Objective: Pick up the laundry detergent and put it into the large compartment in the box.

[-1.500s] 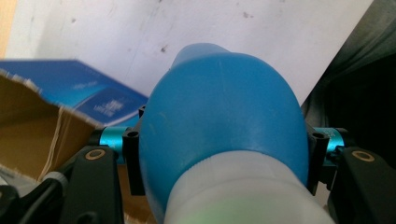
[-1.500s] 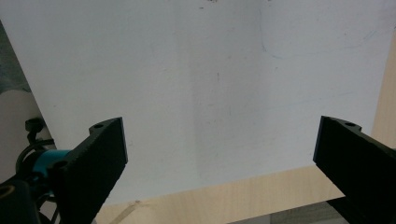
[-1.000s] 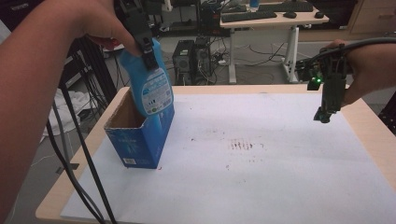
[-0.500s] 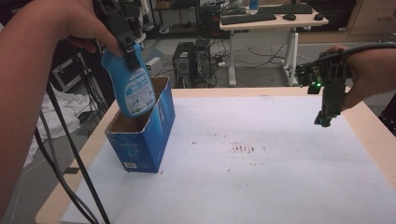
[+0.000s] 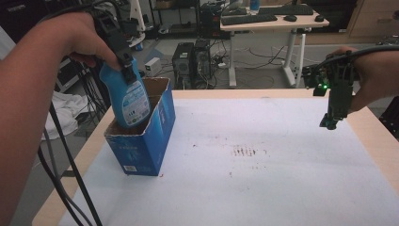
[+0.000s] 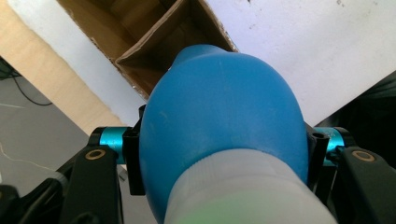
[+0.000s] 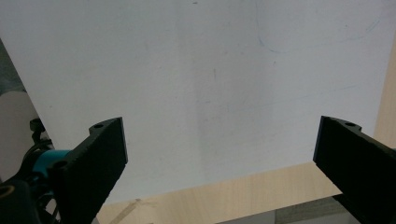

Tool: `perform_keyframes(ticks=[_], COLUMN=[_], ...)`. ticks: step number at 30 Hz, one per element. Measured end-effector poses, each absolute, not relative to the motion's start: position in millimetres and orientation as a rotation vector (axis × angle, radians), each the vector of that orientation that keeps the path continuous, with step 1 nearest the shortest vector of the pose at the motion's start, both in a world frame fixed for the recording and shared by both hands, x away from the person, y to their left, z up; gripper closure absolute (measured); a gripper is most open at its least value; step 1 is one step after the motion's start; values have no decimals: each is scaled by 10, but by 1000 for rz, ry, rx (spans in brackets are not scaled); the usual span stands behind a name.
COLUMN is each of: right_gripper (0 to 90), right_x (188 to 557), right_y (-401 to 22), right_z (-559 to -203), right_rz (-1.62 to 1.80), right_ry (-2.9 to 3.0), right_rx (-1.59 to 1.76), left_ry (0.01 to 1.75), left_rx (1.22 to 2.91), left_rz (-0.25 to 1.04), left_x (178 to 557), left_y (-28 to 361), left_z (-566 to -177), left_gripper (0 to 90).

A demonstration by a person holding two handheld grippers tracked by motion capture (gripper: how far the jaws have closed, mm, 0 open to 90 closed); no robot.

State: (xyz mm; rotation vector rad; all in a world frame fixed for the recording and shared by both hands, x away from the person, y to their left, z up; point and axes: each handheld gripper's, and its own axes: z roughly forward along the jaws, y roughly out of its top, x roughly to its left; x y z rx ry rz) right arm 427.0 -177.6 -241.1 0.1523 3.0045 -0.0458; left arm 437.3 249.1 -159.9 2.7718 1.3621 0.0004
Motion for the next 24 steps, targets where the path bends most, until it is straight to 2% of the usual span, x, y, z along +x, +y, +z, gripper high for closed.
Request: perform_keyframes(ticks=[13, 24], right_gripper=[19, 19], right_x=[4262, 4276], right_y=[-1782, -1760], right_z=[-2410, -2427], right_rz=[-45, -53], right_ry=[3000, 3003], right_rx=[159, 157], left_ry=[1281, 1203], left_rx=[2841, 2915], left_rz=[-79, -97], left_x=[4430, 4440], left_y=[2500, 2500], left_z=[-2146, -2421], left_gripper=[381, 381])
